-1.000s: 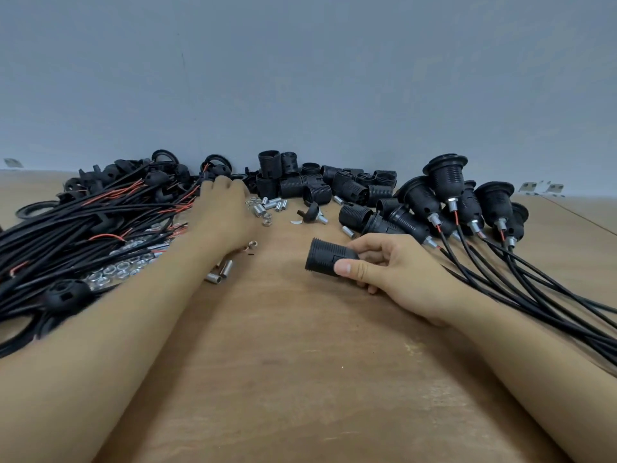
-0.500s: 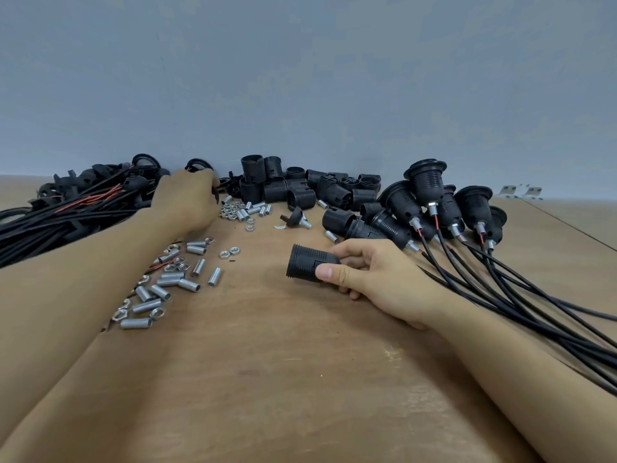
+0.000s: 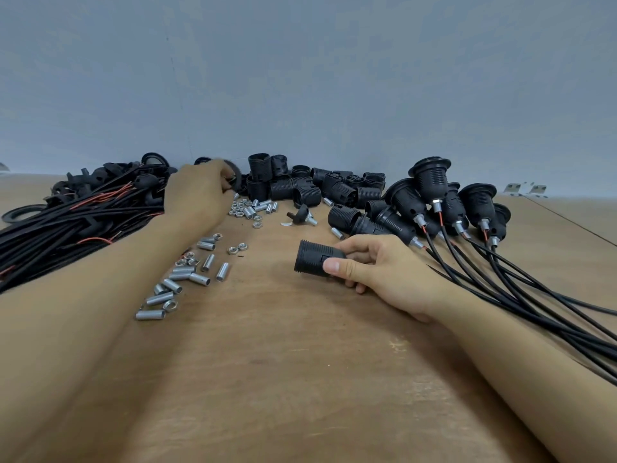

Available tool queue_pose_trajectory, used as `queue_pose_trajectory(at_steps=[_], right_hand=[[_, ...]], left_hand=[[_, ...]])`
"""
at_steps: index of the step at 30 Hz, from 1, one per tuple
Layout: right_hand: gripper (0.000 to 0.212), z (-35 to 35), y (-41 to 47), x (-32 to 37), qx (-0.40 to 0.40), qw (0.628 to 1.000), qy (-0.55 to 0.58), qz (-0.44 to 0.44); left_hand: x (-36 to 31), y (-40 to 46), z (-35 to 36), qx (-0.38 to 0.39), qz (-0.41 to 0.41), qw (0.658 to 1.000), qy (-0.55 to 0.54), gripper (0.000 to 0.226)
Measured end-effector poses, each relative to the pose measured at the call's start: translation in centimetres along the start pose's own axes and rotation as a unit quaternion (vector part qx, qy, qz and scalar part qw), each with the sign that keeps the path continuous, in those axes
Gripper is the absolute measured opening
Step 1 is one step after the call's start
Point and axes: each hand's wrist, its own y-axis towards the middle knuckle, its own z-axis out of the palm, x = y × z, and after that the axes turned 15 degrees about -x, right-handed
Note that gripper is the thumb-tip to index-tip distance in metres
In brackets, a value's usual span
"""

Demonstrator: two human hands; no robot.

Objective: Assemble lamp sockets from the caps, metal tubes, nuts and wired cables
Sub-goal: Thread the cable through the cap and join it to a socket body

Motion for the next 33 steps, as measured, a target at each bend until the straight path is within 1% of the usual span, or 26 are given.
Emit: queue_pose_trajectory(at_steps=[2,3,5,7,10,13,14,15,16,17,18,20,21,22,23,26,27,30,33], right_hand=[[0.024,0.1,0.0,0.0,-0.025,0.999,0.021,-0.002],[0.023,0.1,0.0,0.0,-0.049,0.998,0.04,-0.002],[0.022,0.2,0.2,-0.1,-0.106,0.991,0.079,0.002],[0.024,0.1,0.4,-0.2,-0.144,0.984,0.106,0.006],[0.028,0.0,0.6,-0.4,-0.165,0.98,0.112,0.006],[0.026,0.1,0.6,-0.6,-0.179,0.977,0.114,0.001],[0.025,0.0,0.6,-0.6,-0.187,0.975,0.117,0.002],[0.025,-0.1,0.7,-0.6,-0.193,0.974,0.12,0.005],[0.026,-0.2,0.7,-0.5,-0.192,0.974,0.116,0.007],[0.026,-0.2,0.6,-0.5,-0.183,0.978,0.101,0.005],[0.026,-0.1,0.4,-0.4,-0.163,0.983,0.08,-0.001],[0.026,0.3,-0.1,-0.4,-0.118,0.992,0.039,-0.03],[0.027,0.4,-0.2,-0.3,-0.11,0.992,0.019,-0.05],[0.028,0.5,-0.3,-0.3,-0.116,0.991,-0.001,-0.067],[0.03,0.5,-0.3,-0.2,-0.129,0.988,-0.02,-0.08],[0.032,0.2,-0.2,0.0,-0.164,0.978,-0.068,-0.112],[0.032,0.2,-0.3,0.1,-0.171,0.974,-0.081,-0.127],[0.034,0.2,-0.7,0.2,-0.18,0.959,-0.113,-0.186],[0.038,0.0,-0.9,0.3,-0.191,0.936,-0.145,-0.259]], left_hand=[[-2.6,-1.2,-0.8,-0.043,-0.047,0.993,-0.102,0.028],[-4.0,-2.2,-1.2,-0.049,-0.077,0.983,-0.159,0.028],[-6.6,-4.7,-1.6,-0.022,-0.135,0.953,-0.27,0.029],[-8.2,-7.3,-1.6,0.035,-0.196,0.907,-0.371,0.023],[-8.7,-9.0,-1.8,0.097,-0.306,0.817,-0.479,0.022],[-8.6,-8.8,-1.9,0.105,-0.376,0.736,-0.552,0.023],[-8.6,-8.6,-1.8,0.102,-0.396,0.718,-0.563,0.023],[-8.6,-8.4,-1.7,0.1,-0.407,0.708,-0.568,0.024],[-8.7,-8.4,-1.5,0.102,-0.406,0.71,-0.566,0.024],[-8.7,-8.5,-1.3,0.106,-0.391,0.727,-0.555,0.025],[-8.8,-8.6,-1.1,0.11,-0.362,0.758,-0.532,0.027],[-8.9,-9.2,-0.7,0.111,-0.277,0.833,-0.466,0.036],[-8.9,-9.4,-0.6,0.111,-0.238,0.859,-0.44,0.04],[-8.9,-9.5,-0.5,0.114,-0.213,0.873,-0.425,0.041],[-8.8,-9.6,-0.5,0.123,-0.2,0.877,-0.419,0.042],[-8.9,-9.5,-0.7,0.154,-0.185,0.868,-0.434,0.037],[-9.0,-9.6,-0.7,0.157,-0.171,0.874,-0.428,0.036],[-8.9,-9.6,-1.0,0.143,-0.121,0.907,-0.376,0.033],[-8.6,-9.5,-1.6,0.16,-0.09,0.915,-0.358,0.026]])
